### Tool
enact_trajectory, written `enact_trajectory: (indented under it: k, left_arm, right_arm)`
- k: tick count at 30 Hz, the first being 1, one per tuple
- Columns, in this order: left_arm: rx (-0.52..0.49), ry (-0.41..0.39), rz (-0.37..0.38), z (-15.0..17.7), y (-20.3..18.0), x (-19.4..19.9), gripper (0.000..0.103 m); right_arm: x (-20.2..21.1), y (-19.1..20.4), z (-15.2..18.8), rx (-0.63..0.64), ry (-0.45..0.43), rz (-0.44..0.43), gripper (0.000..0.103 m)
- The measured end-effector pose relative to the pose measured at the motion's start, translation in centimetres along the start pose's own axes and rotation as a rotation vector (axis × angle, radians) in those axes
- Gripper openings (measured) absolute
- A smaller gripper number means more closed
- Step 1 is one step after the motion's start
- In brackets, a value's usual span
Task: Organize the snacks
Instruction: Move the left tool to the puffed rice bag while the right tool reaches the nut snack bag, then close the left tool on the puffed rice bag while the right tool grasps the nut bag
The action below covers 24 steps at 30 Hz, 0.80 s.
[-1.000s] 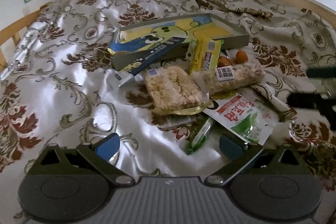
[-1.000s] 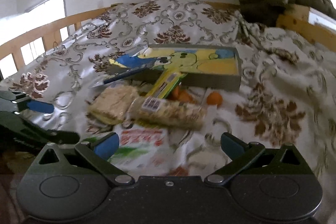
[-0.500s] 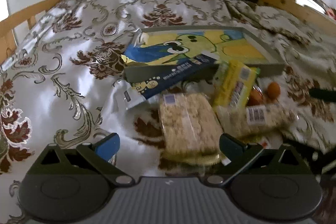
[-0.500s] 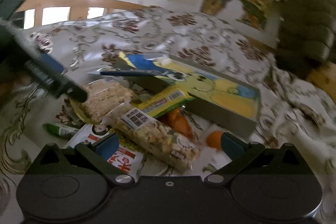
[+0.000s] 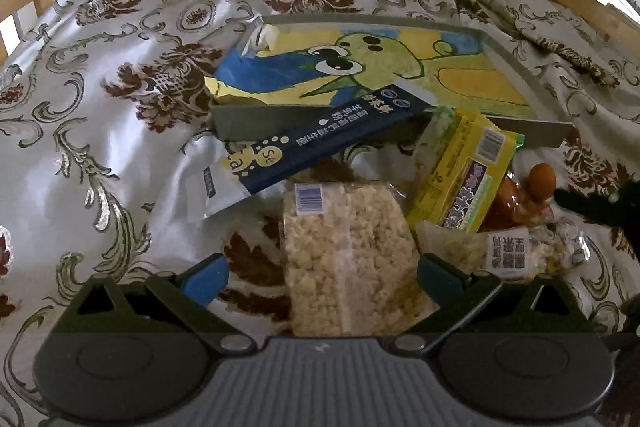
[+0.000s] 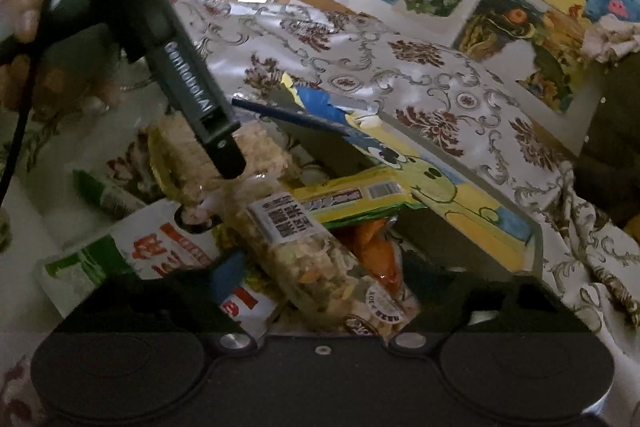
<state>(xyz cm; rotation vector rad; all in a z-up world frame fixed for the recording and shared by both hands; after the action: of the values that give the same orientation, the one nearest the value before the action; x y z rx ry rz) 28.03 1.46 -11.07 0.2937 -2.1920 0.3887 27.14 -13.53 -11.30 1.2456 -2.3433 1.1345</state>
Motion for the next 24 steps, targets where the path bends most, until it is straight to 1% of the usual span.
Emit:
enact_trajectory:
  k: [1,2,3,4,7,9,11,14,16,17,19,21,22,23,24]
  left_arm:
    - [-0.002,0.002,-0.001,0.0,0.0,0.0,0.102]
    - [-0.006,0.003,-0.001,-0.1,-0.1,-0.1,0.102]
    - [-0.011,0.003,-0.002,-0.1,-0.1,-0.1,0.102]
    - [-0.016,0.002,-0.004,-0.1,-0.1,-0.1,0.102]
    - [-0.031,-0.004,-0.013,0.0,-0.3,-0.1,0.102]
    - [-0.047,-0.011,-0.024,0.1,-0.6,0.0,0.102]
    - [-0.068,-0.014,-0.029,0.3,-1.1,0.0,0.102]
    - [-0.121,-0.011,-0.039,1.1,-2.2,-0.2,0.102]
    - [-0.206,-0.002,-0.062,1.7,-3.1,-0.7,0.101]
    - [-0.243,-0.017,-0.08,1.8,-3.5,-0.9,0.102]
    - [-0.247,-0.041,-0.107,1.5,-3.7,-0.9,0.099]
    - [-0.227,-0.032,-0.113,1.0,-3.7,-1.1,0.093]
    - [-0.213,-0.025,-0.123,0.8,-3.4,-1.3,0.093]
    - [-0.193,-0.013,-0.118,0.7,-3.2,-1.5,0.092]
    - [-0.169,-0.005,-0.105,0.6,-3.0,-1.6,0.089]
  right_arm:
    - [0.1,0.0,0.1,0.013,0.009,0.005,0.065]
    - [0.2,0.1,0.2,0.03,0.018,0.011,0.061]
    - [0.4,0.2,0.3,0.052,0.032,0.018,0.059]
    - [0.5,0.2,0.4,0.069,0.046,0.026,0.058]
    - [1.0,0.1,1.2,0.109,0.116,0.064,0.055]
    - [1.4,-0.3,1.8,0.086,0.15,0.076,0.054]
    - [1.6,-0.9,2.3,0.037,0.169,0.077,0.053]
    - [1.8,-1.7,2.7,-0.057,0.173,0.071,0.053]
    - [1.7,-2.0,2.7,-0.093,0.165,0.068,0.054]
    - [1.7,-2.0,2.7,-0.099,0.161,0.068,0.054]
    - [1.6,-2.0,2.6,-0.106,0.153,0.069,0.054]
    - [1.5,-1.9,2.5,-0.106,0.146,0.069,0.054]
    - [1.5,-1.9,2.4,-0.111,0.141,0.067,0.054]
    - [1.5,-1.9,2.4,-0.118,0.136,0.064,0.055]
    - [1.3,-1.9,2.3,-0.125,0.126,0.058,0.06]
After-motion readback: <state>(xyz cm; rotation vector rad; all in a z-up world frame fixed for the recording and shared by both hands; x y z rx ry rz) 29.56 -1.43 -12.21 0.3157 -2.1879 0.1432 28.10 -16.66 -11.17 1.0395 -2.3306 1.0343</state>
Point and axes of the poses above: each gripper's, at about its wrist camera, not at the fingertips, and x roughly against the way its jaws point, y to its left, z to its underside, the point moved 8 cm from there along -x, roughly the way its jaws point, and after that the axes turned 12 degrees about x, right-handed, at the moved point
